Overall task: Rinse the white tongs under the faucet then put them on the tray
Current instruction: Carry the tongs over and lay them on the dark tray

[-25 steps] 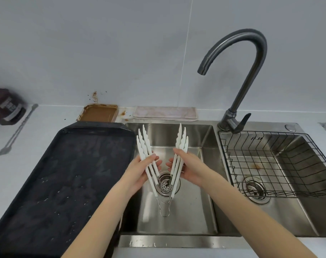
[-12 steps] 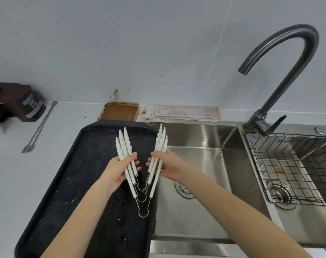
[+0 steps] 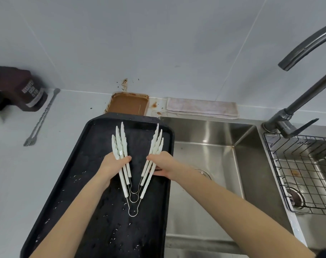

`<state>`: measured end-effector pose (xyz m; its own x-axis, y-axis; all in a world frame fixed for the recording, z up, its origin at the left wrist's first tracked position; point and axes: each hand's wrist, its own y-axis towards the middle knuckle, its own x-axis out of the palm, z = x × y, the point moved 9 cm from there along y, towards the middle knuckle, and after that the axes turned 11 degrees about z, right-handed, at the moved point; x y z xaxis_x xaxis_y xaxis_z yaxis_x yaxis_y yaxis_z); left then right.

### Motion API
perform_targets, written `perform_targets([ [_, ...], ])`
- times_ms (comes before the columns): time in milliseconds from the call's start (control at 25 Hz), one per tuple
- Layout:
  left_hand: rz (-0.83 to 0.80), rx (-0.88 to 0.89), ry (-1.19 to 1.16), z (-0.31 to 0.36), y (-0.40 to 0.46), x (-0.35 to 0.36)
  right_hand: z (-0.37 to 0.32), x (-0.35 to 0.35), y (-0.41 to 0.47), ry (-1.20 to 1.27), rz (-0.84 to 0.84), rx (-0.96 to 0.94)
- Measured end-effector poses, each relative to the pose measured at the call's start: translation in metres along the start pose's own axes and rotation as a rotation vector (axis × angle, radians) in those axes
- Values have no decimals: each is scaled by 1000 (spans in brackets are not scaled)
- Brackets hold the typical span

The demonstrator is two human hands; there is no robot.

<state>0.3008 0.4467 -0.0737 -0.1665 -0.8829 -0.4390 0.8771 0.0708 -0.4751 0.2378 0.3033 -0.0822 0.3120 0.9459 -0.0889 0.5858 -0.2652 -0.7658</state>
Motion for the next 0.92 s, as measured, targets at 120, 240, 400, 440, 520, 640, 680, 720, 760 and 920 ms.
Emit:
perform_targets([
  [120,37,79,167,5,4,-5,-3,-3,1,-198,28,-54],
  [240,83,160,424,7,12,-8,-10,-5,2,-451,107,-132],
  [400,146,192,478,6,15,-11,-16,-11,5,-666,206,-259],
  [440,155,200,444,7,14,-11,-19,-13,4,-684,233,-294],
  [520,182,210,357,8,9,-12,-22,-13,3,-672,255,-337],
  [640,225,261,287,10,6,-16,-21,-13,8,-546,230,-343],
  [680,230,278,289,10,6,-16,-22,-13,10,-513,223,-359],
  [720,231,294,294,11,6,-16,-23,-13,11,-502,224,-381],
  [760,232,306,301,13,5,-17,-24,-13,11,-503,227,-405],
  [920,235,320,314,16,5,-19,-29,-11,13,-494,244,-440],
])
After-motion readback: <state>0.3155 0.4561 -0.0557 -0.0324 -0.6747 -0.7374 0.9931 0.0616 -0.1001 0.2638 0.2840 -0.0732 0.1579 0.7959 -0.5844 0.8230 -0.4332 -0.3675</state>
